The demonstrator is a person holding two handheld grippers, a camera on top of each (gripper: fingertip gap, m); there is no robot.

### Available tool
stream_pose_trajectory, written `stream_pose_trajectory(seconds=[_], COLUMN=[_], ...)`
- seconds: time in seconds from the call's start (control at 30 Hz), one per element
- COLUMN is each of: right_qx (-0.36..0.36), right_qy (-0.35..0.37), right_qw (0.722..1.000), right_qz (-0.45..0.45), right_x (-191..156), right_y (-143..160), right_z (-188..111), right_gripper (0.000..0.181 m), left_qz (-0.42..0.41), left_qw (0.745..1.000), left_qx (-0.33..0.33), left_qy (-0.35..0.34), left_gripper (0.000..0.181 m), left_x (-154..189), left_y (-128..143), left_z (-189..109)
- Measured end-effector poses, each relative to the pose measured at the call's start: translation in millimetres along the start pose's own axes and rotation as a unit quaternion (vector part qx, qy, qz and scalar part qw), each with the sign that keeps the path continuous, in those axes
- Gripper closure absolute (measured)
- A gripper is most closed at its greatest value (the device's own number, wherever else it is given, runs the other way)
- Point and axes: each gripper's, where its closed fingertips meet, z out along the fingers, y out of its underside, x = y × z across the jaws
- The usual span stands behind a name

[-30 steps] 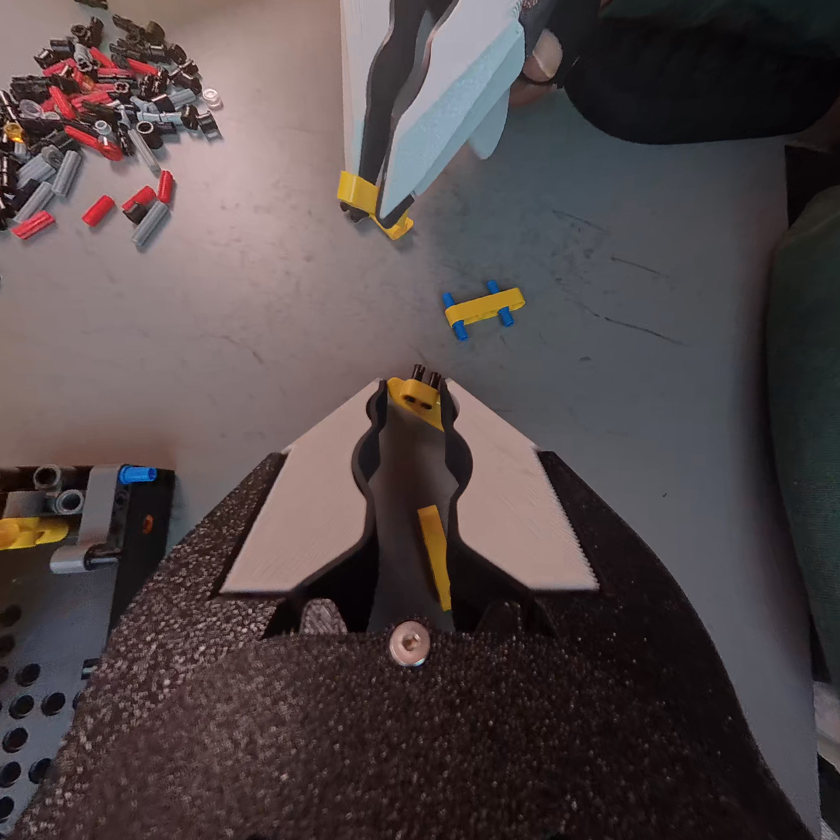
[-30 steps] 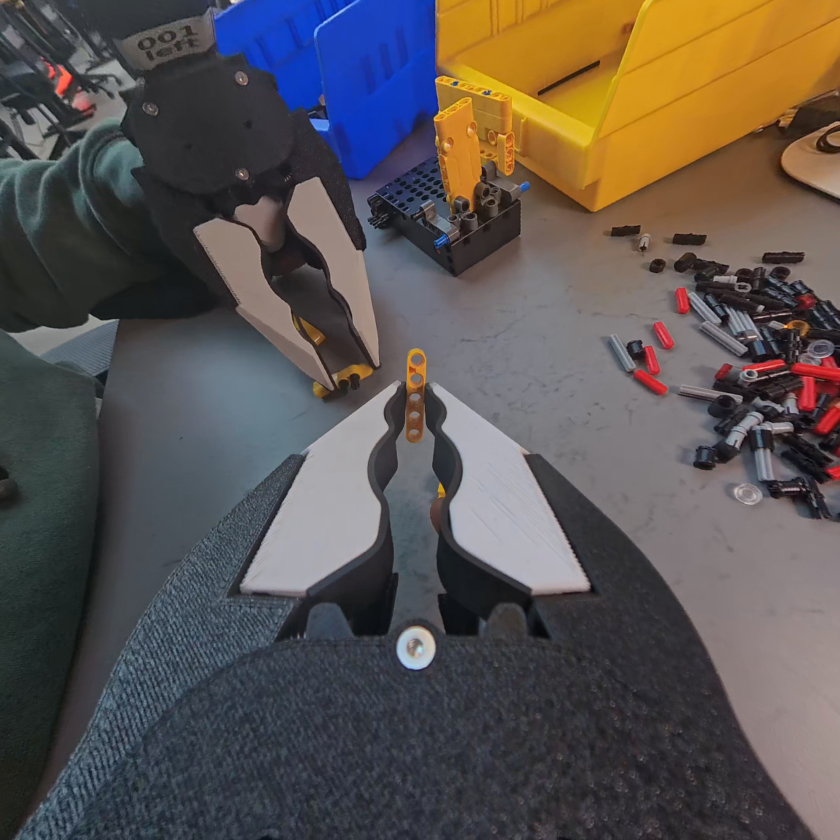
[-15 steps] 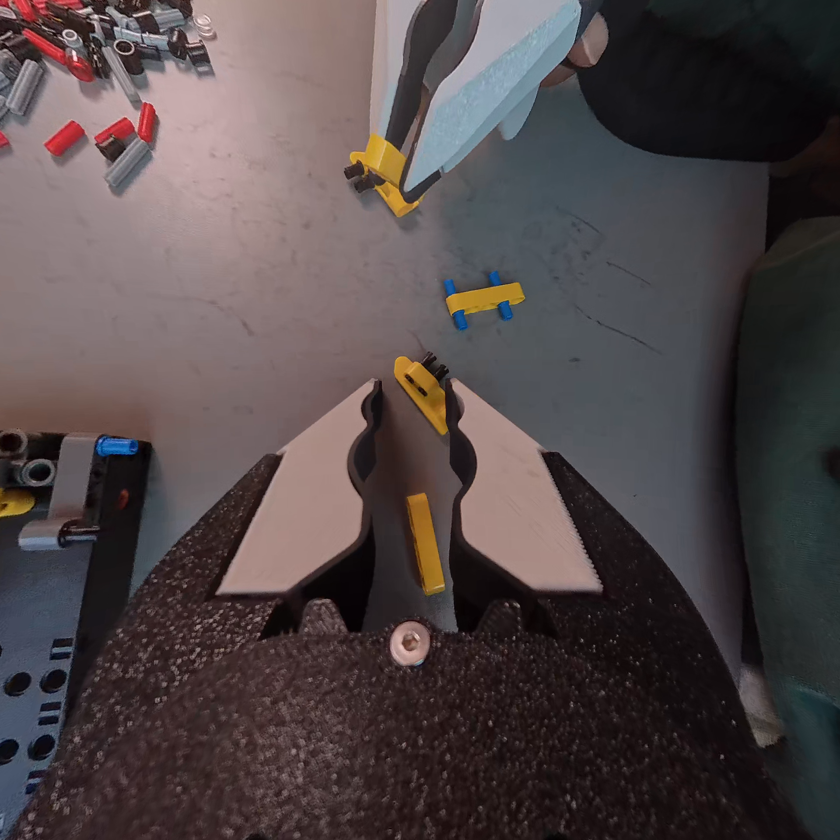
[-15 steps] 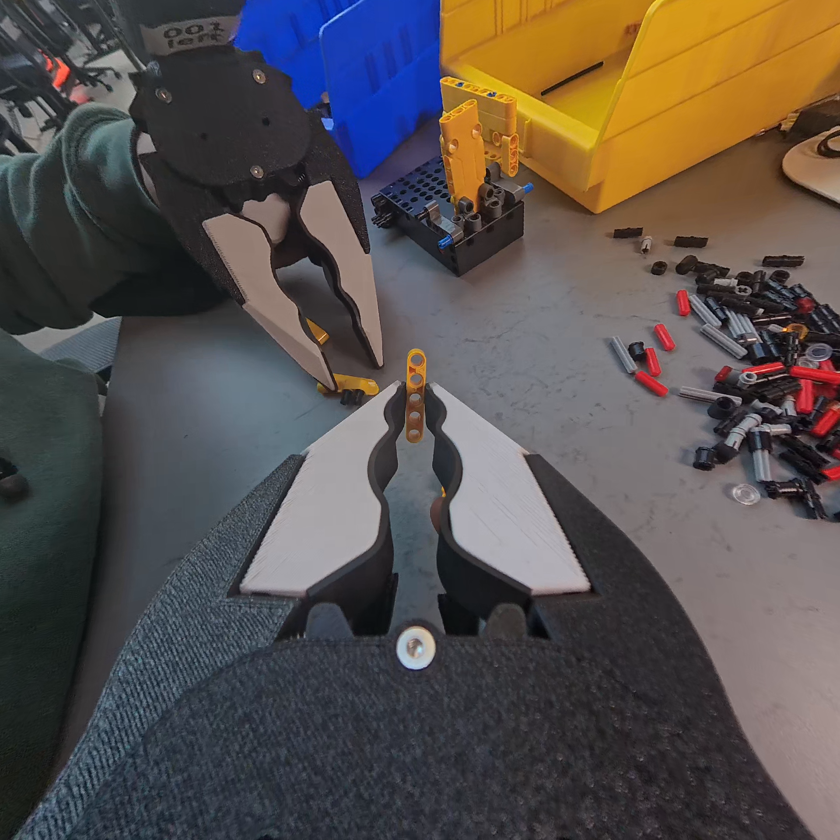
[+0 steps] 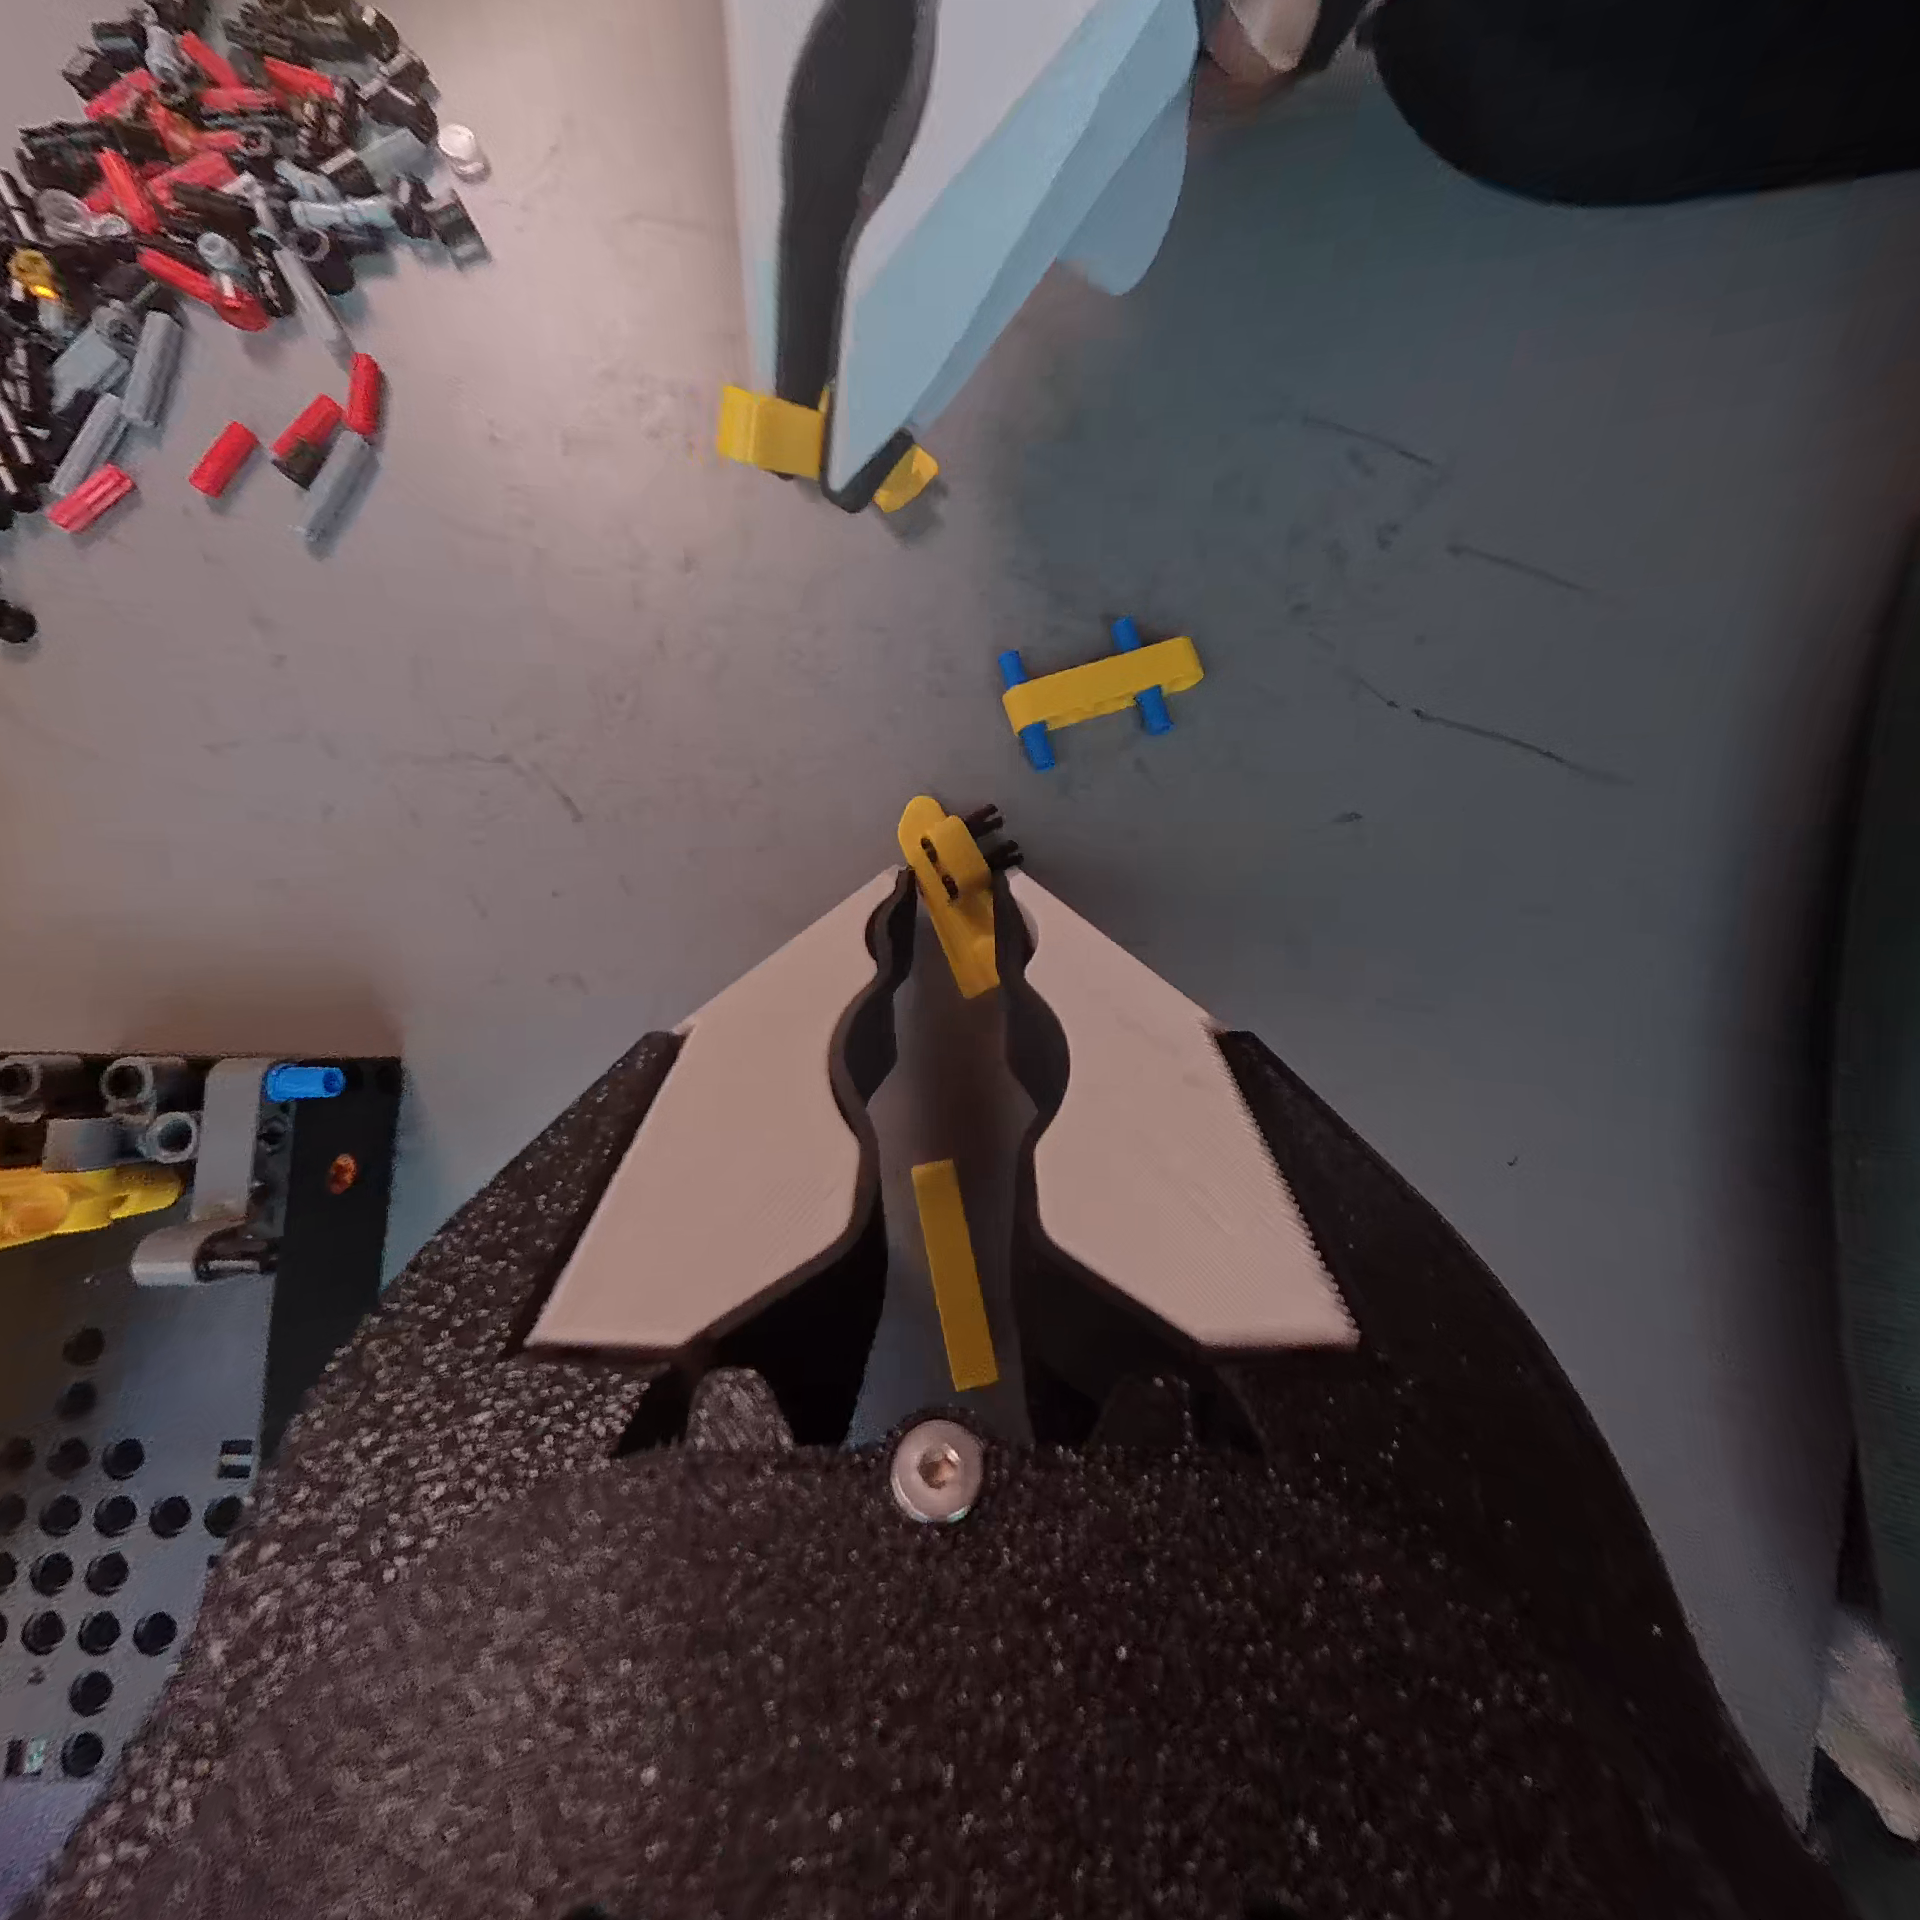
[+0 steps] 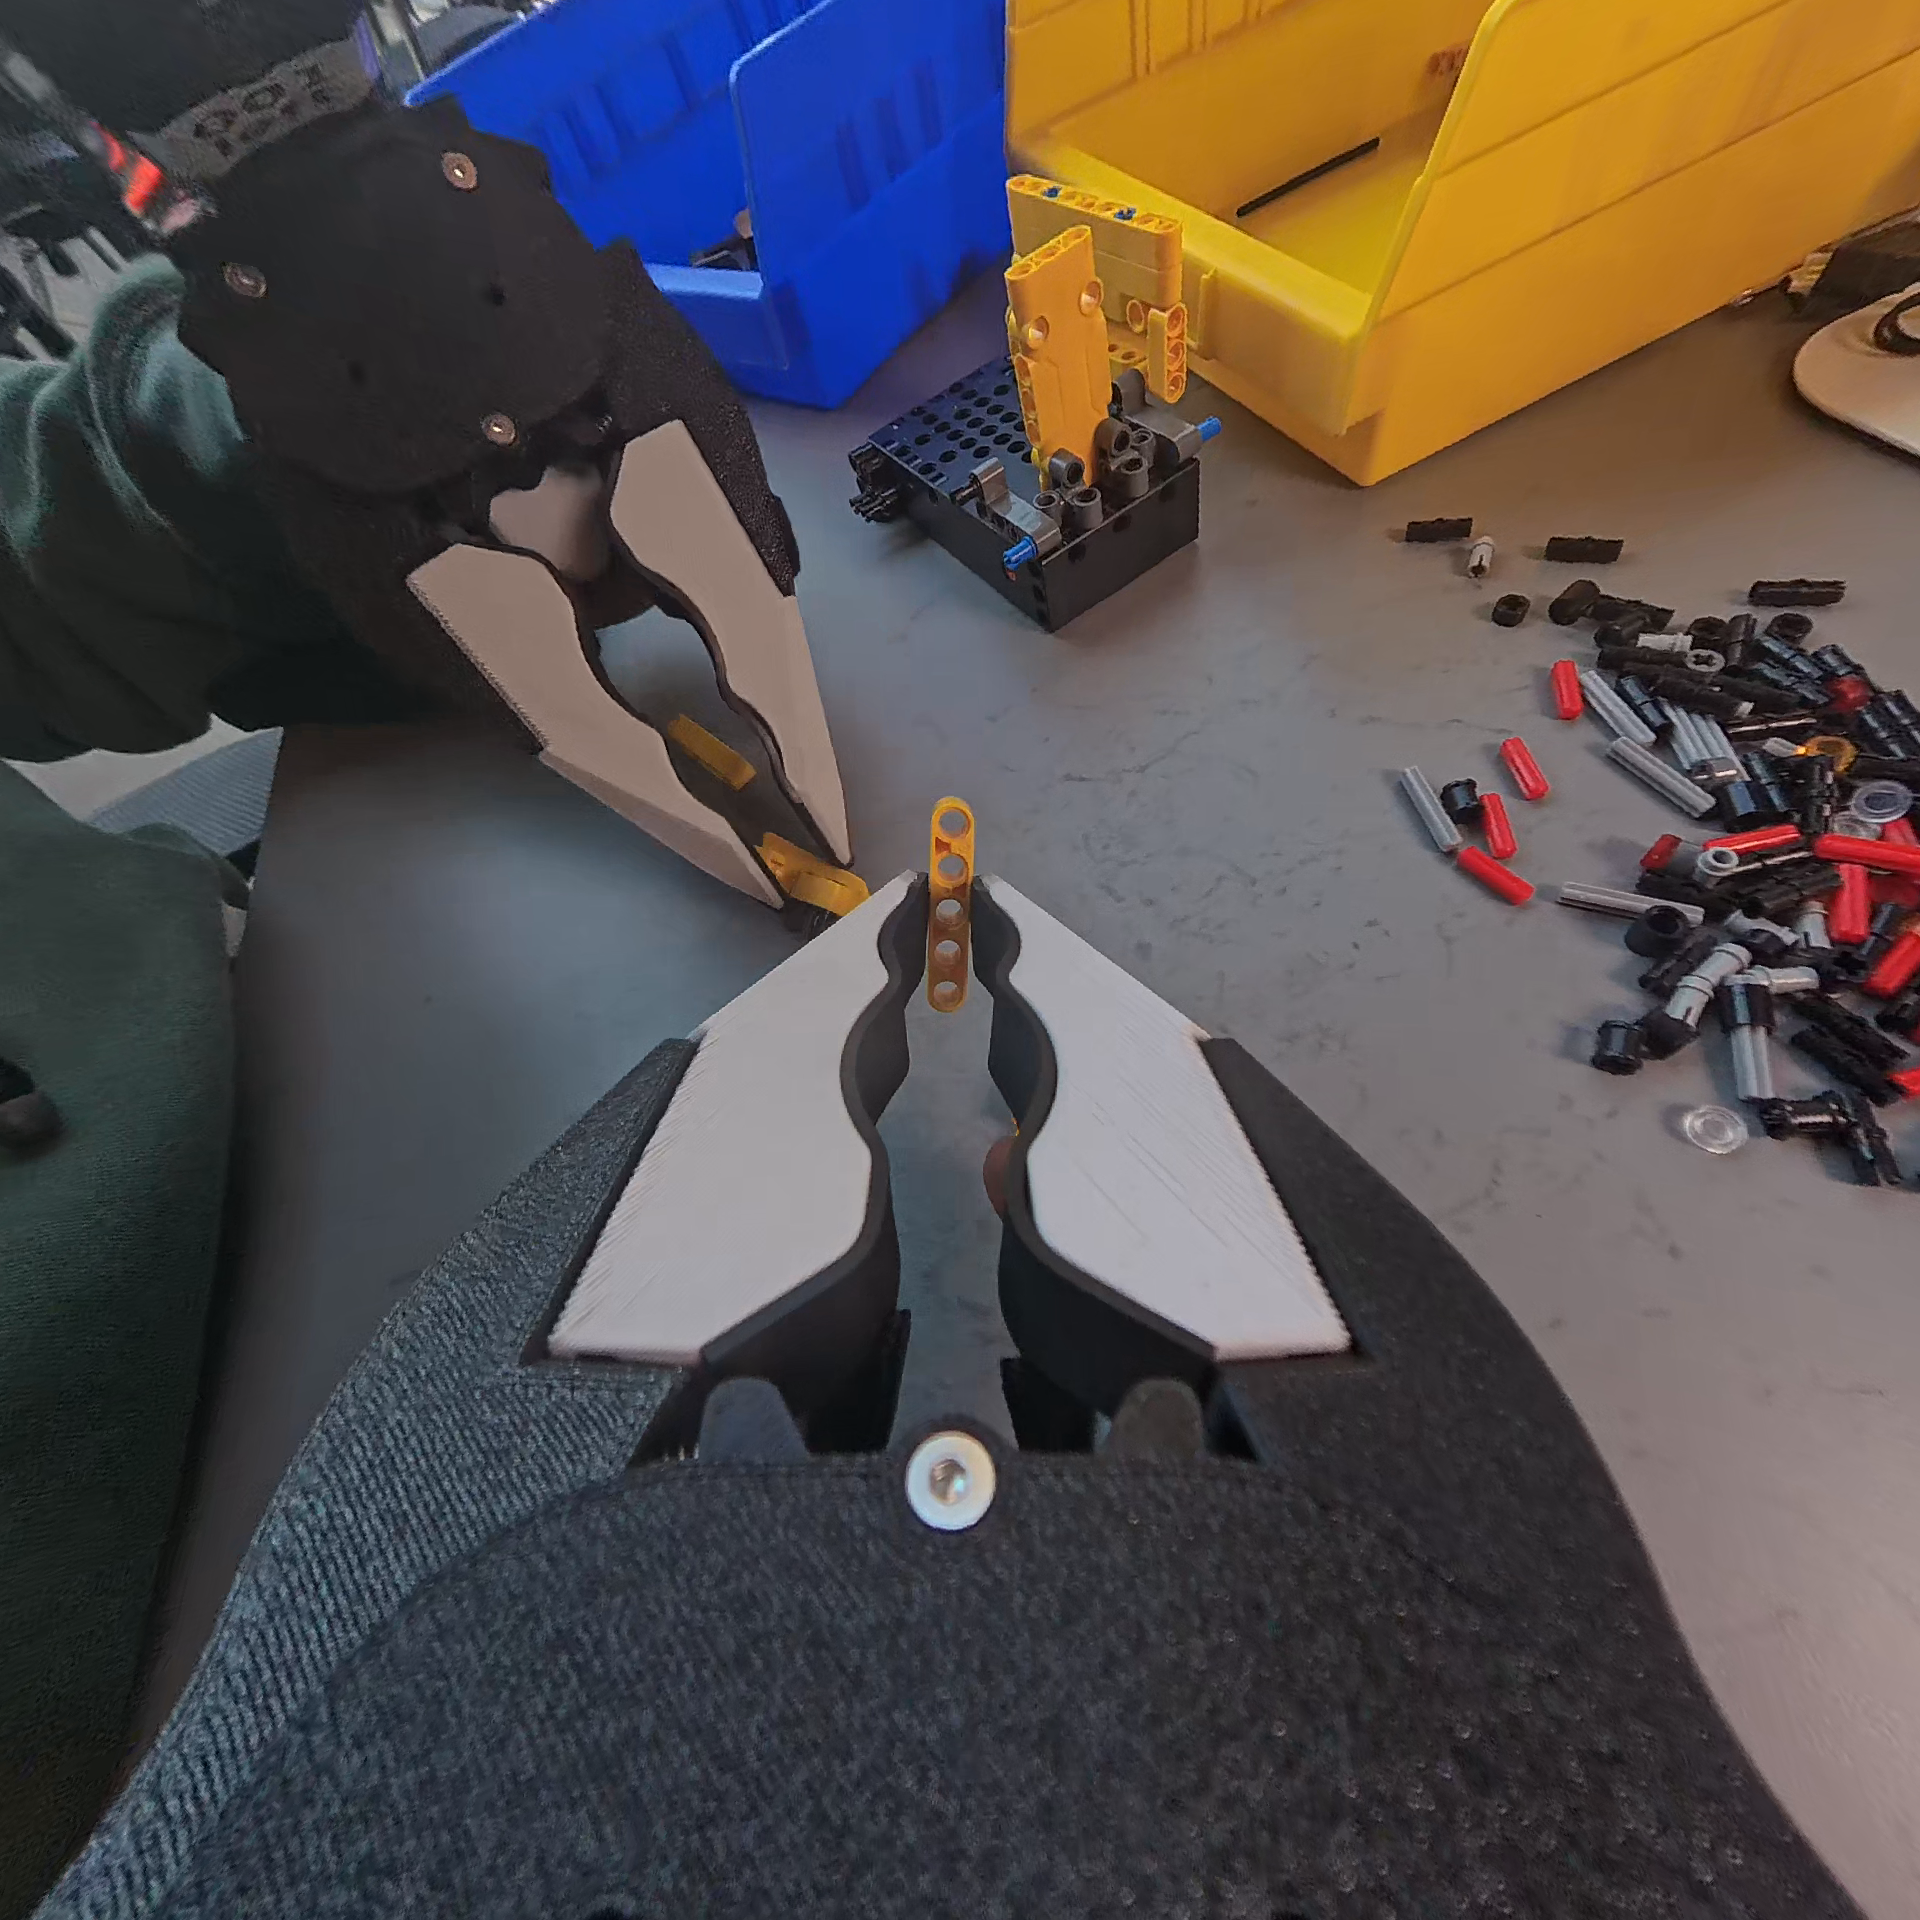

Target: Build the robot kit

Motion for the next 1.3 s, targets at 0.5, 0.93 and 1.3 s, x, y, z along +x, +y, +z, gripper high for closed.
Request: stream_pose_trajectory(seconds=[0.5, 0.93, 1.3], right_qx=[0.189, 0.181, 0.180], right_qy=[-0.107, -0.119, -0.110], right_qw=[0.940, 0.937, 0.960], right_qz=[0.264, 0.274, 0.184], right_x=[-1, -9, -19], right_y=[-55, -50, -52], right_z=[-6, 3, 1], right_gripper=[0.174, 0.174, 0.174], left_qz=[-0.121, -0.154, -0.226], left_qw=[0.926, 0.932, 0.908], left_qx=[0.356, 0.329, 0.339], left_qy=[-0.011, -0.007, 0.101], left_gripper=[0.169, 0.168, 0.173], left_x=[-37, -38, -27], left_y=[-95, -88, -86], left_z=[-69, -52, -54])
